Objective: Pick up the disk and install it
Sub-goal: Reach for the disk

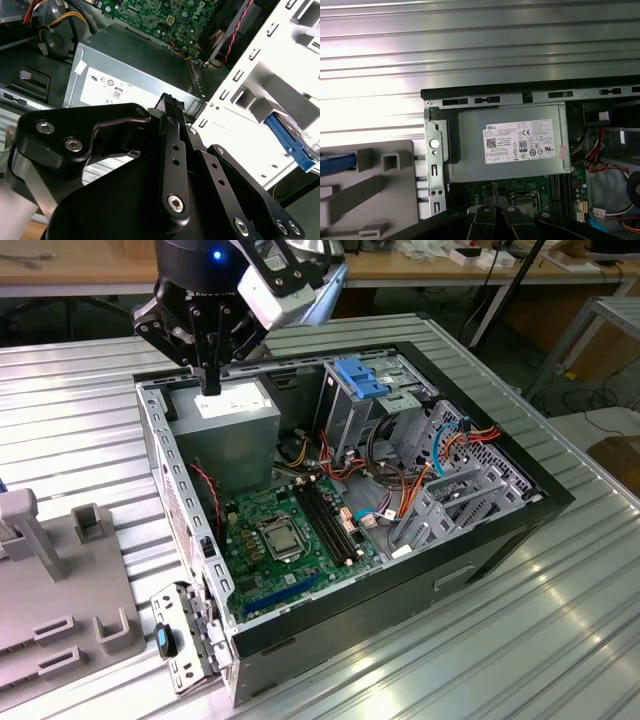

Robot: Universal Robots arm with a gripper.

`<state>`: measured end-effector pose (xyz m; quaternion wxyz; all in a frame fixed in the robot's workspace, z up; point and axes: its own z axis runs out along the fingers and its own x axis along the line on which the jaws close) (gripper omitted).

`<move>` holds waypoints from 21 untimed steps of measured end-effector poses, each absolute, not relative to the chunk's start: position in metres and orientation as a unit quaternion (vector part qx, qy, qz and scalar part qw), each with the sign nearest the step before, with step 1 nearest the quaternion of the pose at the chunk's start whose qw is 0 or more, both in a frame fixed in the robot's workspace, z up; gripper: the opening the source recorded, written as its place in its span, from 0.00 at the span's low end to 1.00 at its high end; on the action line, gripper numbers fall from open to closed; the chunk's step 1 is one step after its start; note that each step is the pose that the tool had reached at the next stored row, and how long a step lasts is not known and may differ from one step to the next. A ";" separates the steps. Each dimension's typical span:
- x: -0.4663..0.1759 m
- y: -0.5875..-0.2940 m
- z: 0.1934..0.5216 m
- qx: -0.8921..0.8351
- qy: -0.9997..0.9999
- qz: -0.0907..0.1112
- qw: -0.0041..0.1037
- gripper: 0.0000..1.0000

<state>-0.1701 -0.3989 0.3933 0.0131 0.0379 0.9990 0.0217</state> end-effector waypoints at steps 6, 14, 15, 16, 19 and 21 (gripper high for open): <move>-0.184 -0.399 0.393 0.038 0.999 0.022 0.013 0.11; -0.197 -0.399 0.393 0.038 0.999 0.022 0.013 0.11; -0.199 -0.399 0.393 0.038 0.999 0.022 0.013 0.11; -0.200 -0.399 0.393 0.038 0.999 0.022 0.013 0.11; -0.204 -0.399 0.393 0.038 0.999 0.022 0.013 0.11; -0.208 -0.399 0.393 0.038 0.999 0.022 0.013 0.11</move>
